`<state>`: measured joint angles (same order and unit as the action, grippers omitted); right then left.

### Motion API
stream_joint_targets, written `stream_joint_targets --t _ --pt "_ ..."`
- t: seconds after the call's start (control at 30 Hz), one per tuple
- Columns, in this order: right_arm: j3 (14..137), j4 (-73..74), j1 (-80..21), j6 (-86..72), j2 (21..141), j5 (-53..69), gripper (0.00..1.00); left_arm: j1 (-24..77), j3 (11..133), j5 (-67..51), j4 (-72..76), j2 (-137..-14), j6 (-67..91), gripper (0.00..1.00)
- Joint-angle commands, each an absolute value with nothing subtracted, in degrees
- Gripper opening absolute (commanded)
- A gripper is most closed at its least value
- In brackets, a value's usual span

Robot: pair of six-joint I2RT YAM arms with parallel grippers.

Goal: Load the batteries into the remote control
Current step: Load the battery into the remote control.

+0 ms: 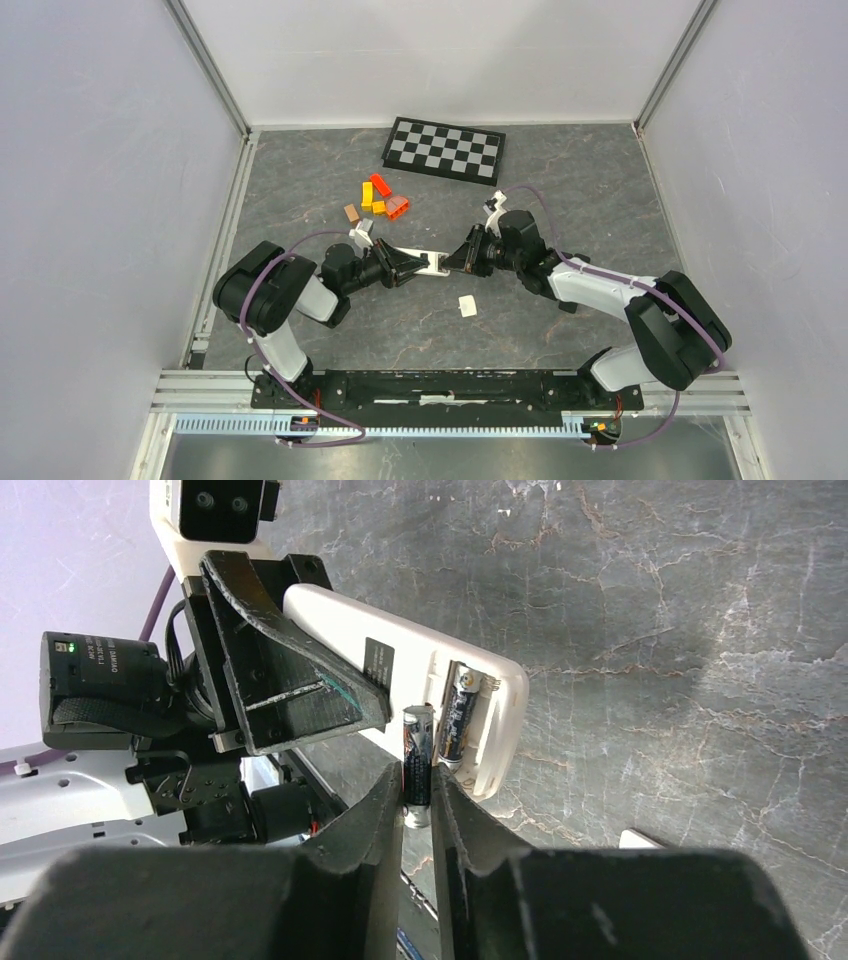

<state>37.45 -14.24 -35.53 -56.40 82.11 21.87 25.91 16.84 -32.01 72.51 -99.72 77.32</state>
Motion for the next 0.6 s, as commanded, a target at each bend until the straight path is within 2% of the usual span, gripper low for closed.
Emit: stream_joint_targets --t 0.0,0.2,0.4,0.57 --pt "37.53 -13.9 -35.74 -56.86 80.75 20.8 0.22 26.18 16.52 -31.3 74.97 -98.79 75.42 0.02" --pt "36.44 -14.01 -35.94 -58.28 81.45 20.52 0.26 26.15 16.87 -31.47 75.56 -99.15 75.75 0.02" --pt "36.07 -13.93 -35.88 -58.55 81.18 19.94 0.21 26.15 16.88 -31.38 75.49 -99.23 75.78 0.02" --pt "36.43 -13.37 -35.94 -57.51 79.98 19.05 0.23 26.1 16.88 -31.51 75.52 -99.34 75.78 0.02"
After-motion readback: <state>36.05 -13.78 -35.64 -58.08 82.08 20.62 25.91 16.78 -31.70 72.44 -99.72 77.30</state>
